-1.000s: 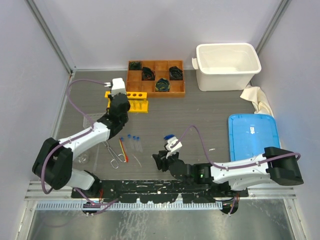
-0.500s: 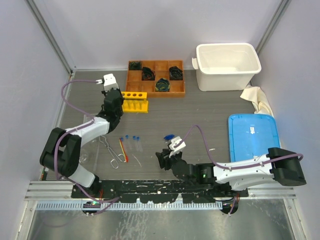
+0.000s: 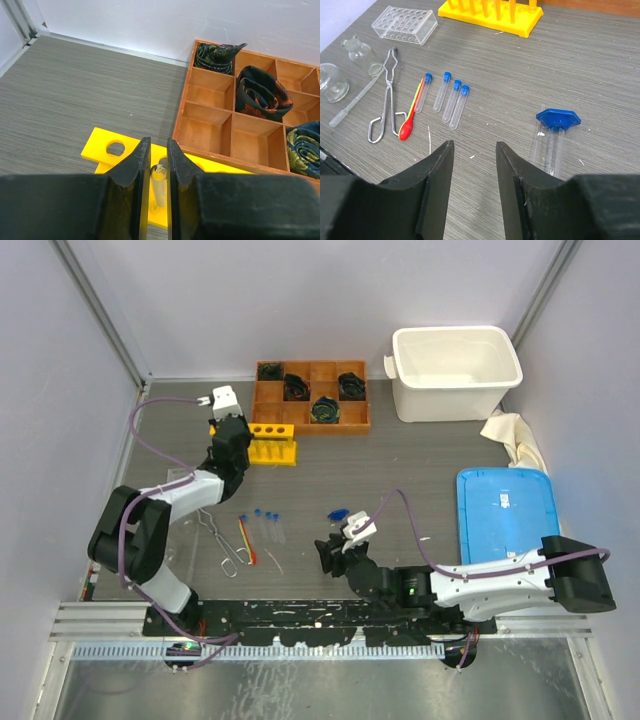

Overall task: Organize the chemistry lab equipment
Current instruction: Insert the test tube into the slot of the test tube rack.

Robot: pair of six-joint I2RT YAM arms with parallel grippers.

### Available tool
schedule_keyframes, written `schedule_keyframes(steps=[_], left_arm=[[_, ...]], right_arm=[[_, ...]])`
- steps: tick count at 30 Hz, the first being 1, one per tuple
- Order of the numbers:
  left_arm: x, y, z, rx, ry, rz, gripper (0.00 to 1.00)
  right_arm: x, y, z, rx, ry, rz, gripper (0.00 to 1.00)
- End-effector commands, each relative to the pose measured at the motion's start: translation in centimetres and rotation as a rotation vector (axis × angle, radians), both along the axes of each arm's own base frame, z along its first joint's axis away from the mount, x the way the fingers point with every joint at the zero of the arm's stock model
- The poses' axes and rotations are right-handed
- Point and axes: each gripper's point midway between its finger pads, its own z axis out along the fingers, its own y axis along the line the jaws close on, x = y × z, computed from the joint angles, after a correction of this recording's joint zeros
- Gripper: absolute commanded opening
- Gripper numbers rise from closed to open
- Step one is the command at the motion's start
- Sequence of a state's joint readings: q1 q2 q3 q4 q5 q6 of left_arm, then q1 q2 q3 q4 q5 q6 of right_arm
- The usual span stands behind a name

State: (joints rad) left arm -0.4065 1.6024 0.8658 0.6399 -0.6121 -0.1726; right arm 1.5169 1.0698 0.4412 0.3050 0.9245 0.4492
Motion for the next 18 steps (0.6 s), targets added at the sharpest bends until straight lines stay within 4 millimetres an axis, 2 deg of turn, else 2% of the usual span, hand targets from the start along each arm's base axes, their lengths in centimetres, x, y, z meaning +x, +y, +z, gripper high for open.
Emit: schedule_keyframes(steps=[1, 18], left_arm=[[1.2, -0.5, 2.6, -0.047, -0.091, 0.004, 0.0], [1.4, -0.6, -0.1, -0.038, -0.044, 0.006, 0.0]], right_arm=[[0.4, -0.9, 1.1, 0.04, -0.012, -0.044, 0.45], [0.6, -1.5, 0.9, 0.036, -0.014, -0.058, 0.45]])
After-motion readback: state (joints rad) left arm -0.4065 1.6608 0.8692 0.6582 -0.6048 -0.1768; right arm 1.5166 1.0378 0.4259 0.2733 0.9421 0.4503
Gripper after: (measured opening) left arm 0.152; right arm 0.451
